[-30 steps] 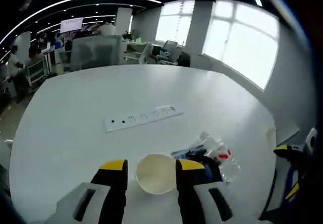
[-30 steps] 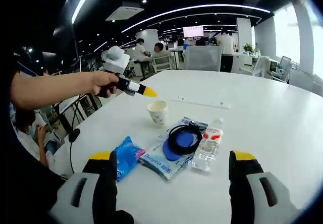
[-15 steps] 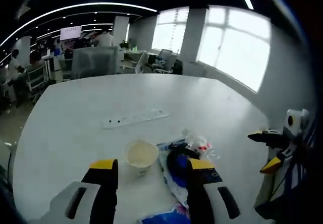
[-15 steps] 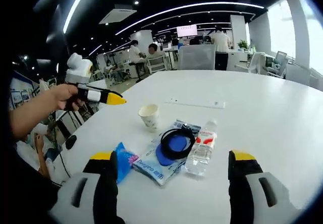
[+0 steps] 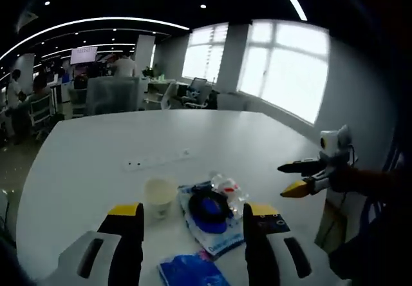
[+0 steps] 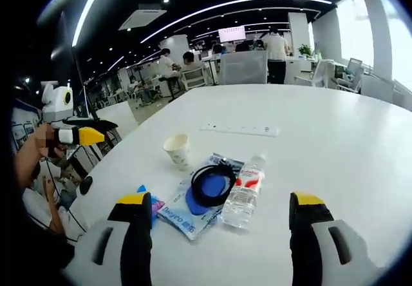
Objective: Arrange the tabletop items into an orderly group along one side of the table until the central work area is clear of visible clutter.
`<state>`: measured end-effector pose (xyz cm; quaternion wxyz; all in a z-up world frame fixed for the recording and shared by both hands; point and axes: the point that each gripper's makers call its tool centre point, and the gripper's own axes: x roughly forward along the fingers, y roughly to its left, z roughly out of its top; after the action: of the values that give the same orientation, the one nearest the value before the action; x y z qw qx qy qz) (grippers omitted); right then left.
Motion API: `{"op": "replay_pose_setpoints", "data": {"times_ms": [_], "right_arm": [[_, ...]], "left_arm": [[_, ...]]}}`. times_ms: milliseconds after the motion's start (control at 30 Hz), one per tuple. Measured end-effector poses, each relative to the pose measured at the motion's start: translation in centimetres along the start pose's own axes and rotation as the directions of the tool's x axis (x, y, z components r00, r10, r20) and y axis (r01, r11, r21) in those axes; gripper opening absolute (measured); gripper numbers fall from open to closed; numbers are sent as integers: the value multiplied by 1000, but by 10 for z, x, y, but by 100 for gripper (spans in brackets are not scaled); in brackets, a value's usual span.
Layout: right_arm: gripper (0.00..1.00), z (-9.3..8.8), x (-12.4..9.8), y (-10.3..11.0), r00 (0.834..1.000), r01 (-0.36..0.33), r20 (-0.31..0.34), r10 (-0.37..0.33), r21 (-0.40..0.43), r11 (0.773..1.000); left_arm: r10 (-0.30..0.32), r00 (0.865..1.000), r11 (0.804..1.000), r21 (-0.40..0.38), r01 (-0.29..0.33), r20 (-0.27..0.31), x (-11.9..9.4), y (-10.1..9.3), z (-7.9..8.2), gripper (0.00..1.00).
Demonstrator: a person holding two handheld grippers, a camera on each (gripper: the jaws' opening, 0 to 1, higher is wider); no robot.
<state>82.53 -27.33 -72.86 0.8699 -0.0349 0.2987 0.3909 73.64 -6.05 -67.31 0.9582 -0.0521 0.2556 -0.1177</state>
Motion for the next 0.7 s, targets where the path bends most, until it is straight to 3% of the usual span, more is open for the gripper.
{"op": "replay_pose_setpoints", "data": {"times_ms": [100,400,700], "right_arm": [[83,4,4,-7,1000,16,-12,-16,-7,1000],[81,7,17,-23,998,44,-53,-45,-22,999],[78,11,41,-33,996,46,-76,-48,-22,999]], "left_arm": [[-13,1000,1000,4,12,27,-5,-1,-3,66],[-9,1000,1000,-7,9,23,-20,-8,-18,71],[-21,999,1000,-8,21,46,-28,-7,-18,83]]}}
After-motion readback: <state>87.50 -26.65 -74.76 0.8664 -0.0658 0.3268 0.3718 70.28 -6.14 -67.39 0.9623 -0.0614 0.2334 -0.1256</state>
